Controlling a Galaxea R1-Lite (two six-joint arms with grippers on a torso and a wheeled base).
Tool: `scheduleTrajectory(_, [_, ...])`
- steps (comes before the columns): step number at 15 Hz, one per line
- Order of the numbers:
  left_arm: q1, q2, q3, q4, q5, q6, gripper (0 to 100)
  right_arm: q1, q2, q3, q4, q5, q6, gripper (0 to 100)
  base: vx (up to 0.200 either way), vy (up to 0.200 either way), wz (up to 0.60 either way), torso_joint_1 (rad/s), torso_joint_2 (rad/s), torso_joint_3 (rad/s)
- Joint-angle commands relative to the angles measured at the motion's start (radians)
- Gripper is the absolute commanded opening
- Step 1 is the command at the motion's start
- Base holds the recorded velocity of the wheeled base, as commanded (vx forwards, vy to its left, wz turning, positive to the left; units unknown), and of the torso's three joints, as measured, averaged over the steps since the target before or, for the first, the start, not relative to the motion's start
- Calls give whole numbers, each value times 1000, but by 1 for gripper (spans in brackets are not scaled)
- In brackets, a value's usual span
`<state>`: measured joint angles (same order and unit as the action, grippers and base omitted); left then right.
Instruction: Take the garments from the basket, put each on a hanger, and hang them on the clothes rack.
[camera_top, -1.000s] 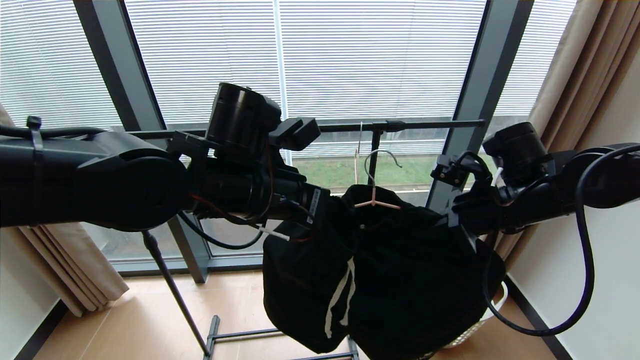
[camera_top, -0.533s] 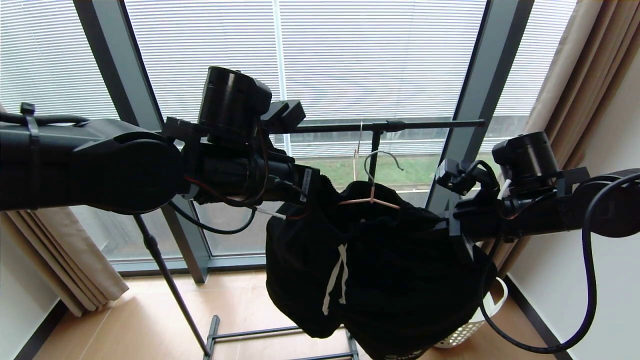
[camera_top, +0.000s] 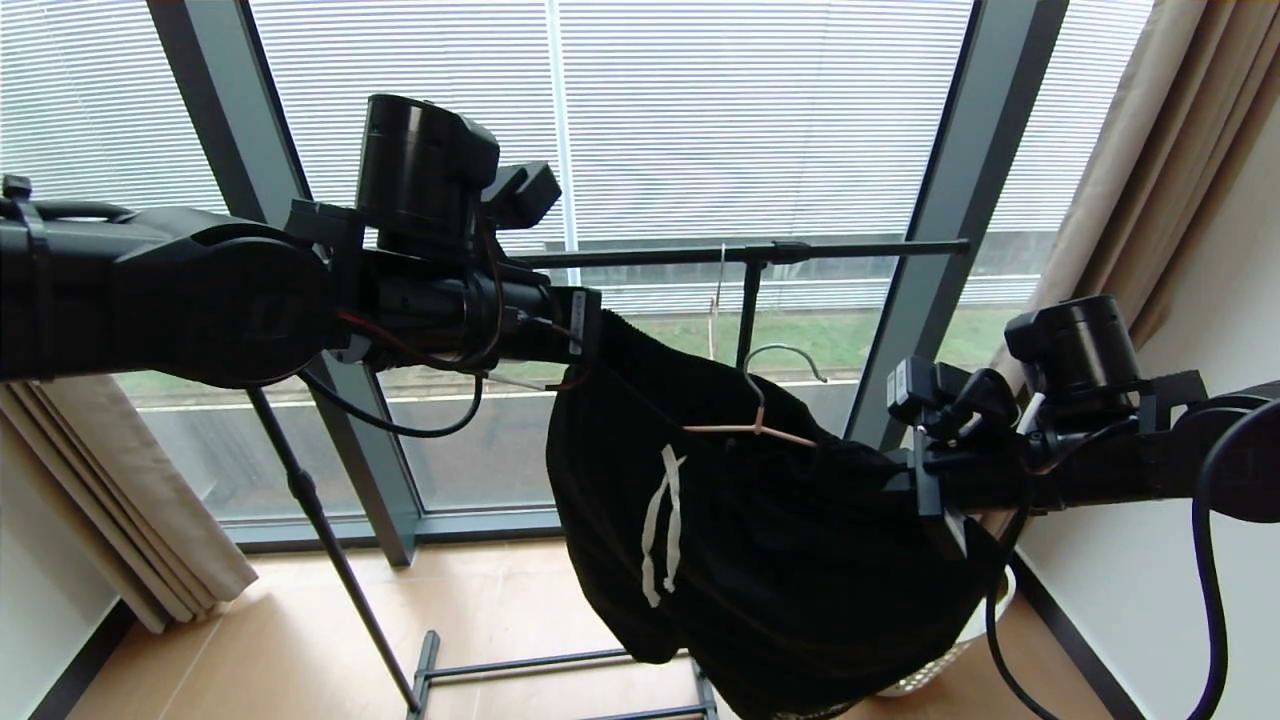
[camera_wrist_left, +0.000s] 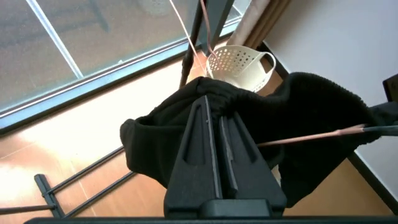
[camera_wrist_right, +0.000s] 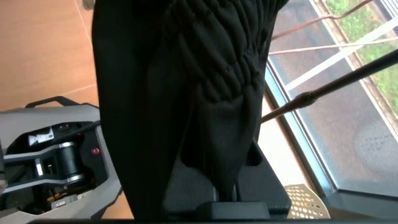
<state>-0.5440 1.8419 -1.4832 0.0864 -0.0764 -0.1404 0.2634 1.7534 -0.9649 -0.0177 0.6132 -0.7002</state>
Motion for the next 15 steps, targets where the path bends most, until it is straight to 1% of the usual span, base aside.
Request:
scheduleTrajectory(1, [-33,0,1,0,0,-1,0,10,6,-5,-1,-12,7,0,0,0,0,0,0,0])
scheduleTrajectory(3, [-70,0,6,3,0,-1,0,28,9,-8,-28,-12,53,0,0,0,0,0,0,0])
scheduleTrajectory(5, [-97,3,-8,50,20,-1,0,42,12,-5,-62,-13,97,0,0,0,0,0,0,0])
scheduleTrajectory(8, [-111,22,3,55,23,-1,0,43,14,-8,-65,-12,102,0,0,0,0,0,0,0])
scheduleTrajectory(10, [-113,17,15,55,23,-2,0,43,24,-18,-67,-13,122,0,0,0,0,0,0,0])
scheduleTrajectory(12, [-114,-6,38,55,23,-2,0,42,41,-43,-67,-12,169,0,0,0,0,0,0,0])
scheduleTrajectory(13, [-119,-13,54,55,23,-2,0,43,43,-51,-67,-12,200,0,0,0,0,0,0,0])
scheduleTrajectory(14, [-125,-21,80,55,23,-1,0,42,38,-61,-73,-9,254,0,0,0,0,0,0,0])
scheduleTrajectory(15, [-125,-21,90,53,23,-1,0,42,35,-55,-97,-6,274,0,0,0,0,0,0,0])
